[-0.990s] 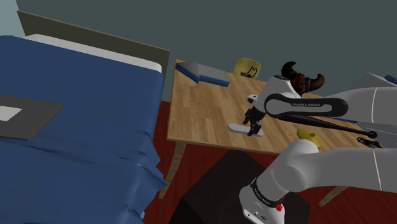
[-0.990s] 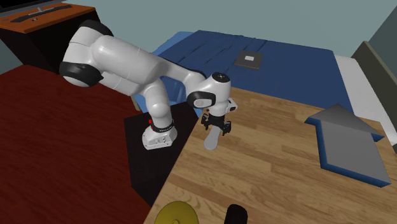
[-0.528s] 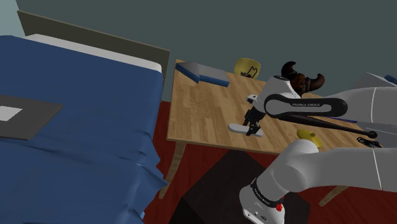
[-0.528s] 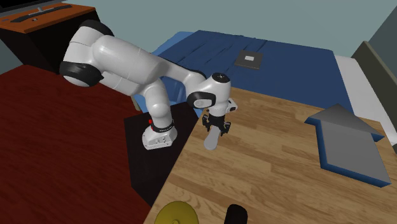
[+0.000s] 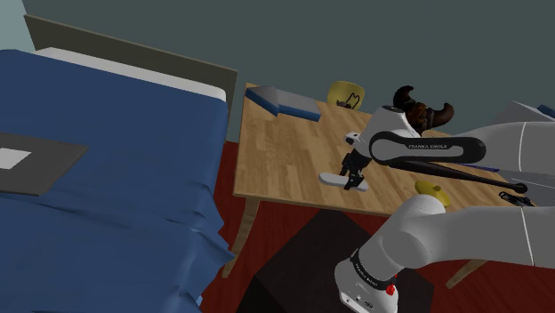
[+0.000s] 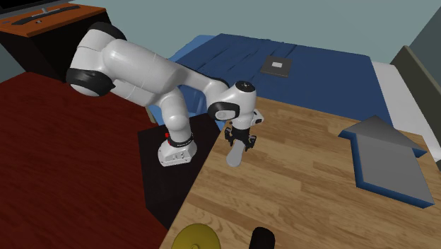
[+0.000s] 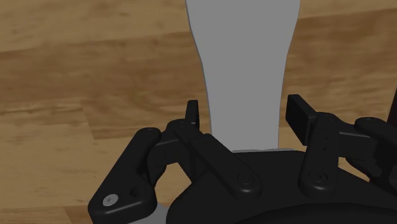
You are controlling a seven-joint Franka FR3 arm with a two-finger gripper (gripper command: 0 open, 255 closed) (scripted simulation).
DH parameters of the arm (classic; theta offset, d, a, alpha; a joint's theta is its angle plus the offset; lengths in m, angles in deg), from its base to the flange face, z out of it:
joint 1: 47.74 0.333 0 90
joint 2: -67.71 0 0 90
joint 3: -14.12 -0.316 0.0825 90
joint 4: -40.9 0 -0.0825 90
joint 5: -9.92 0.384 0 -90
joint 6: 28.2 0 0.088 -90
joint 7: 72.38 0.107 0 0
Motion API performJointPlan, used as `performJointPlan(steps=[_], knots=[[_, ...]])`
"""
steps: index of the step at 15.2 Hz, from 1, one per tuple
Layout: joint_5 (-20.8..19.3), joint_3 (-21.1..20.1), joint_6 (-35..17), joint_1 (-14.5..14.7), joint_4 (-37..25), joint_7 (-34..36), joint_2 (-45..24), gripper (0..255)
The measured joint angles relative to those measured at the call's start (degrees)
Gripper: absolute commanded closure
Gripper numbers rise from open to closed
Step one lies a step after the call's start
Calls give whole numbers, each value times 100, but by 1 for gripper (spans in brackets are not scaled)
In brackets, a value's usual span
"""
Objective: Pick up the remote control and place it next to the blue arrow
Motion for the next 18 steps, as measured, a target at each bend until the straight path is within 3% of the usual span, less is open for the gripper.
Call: performJointPlan(steps=[18], knots=[[628,-744,1592,53,-743,-101,861,255]])
